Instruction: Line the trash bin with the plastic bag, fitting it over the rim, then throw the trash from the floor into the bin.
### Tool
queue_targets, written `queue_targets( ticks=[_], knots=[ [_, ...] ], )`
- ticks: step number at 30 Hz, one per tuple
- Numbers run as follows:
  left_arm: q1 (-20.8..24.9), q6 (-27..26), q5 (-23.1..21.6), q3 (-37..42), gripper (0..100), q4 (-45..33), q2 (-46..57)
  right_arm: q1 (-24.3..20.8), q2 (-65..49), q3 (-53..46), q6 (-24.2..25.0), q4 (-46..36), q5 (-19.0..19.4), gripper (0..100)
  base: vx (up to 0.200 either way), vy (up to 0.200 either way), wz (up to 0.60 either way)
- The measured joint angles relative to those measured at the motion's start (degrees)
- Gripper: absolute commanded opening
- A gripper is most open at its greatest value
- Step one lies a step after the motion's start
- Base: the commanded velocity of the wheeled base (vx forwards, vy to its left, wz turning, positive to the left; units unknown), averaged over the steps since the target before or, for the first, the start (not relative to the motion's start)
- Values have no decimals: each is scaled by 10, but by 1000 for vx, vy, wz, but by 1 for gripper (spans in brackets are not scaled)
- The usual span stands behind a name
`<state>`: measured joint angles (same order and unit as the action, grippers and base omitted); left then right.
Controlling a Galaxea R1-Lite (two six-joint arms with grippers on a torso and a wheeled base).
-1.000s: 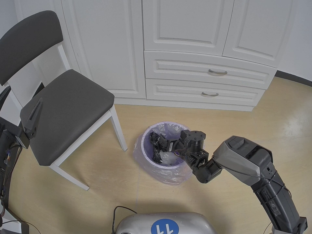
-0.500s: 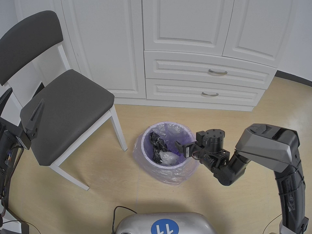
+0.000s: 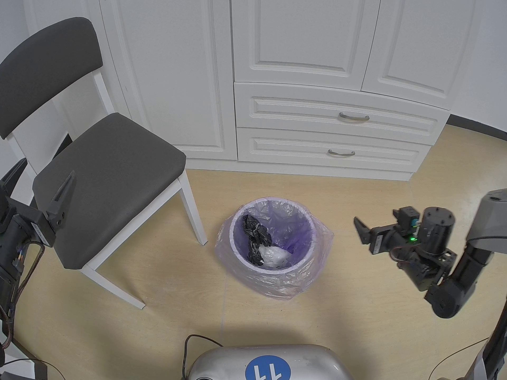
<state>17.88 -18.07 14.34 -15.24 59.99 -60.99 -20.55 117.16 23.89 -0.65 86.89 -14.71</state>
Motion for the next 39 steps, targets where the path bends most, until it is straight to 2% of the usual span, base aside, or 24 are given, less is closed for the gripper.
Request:
queue_targets(
  ticks=[6,12,18,26,30,33,36,39],
  knots=[
    [-37,18,0,0,100,-9,5,35,-153,-115,10,18,-24,100,0,0,0],
    [-95,34,1,-2,100,-12,21,99,-293,-189,14,21,-36,100,0,0,0],
    [-130,42,12,-10,100,-15,69,160,-409,-216,15,21,-39,100,0,0,0],
    [-142,44,62,-27,100,-16,138,194,-540,-209,16,15,-41,100,0,0,0],
    [-143,39,73,-32,100,-22,172,198,-607,-186,16,-71,-41,100,0,0,0],
    [-144,32,79,-39,100,-45,205,200,-668,-160,16,-179,-41,100,0,0,0],
    [-144,29,83,-49,100,-91,243,200,-733,-136,17,-277,-40,100,0,0,0],
    [-145,26,87,-64,100,-177,292,201,-804,-114,17,-359,-40,100,0,0,0]
  ],
)
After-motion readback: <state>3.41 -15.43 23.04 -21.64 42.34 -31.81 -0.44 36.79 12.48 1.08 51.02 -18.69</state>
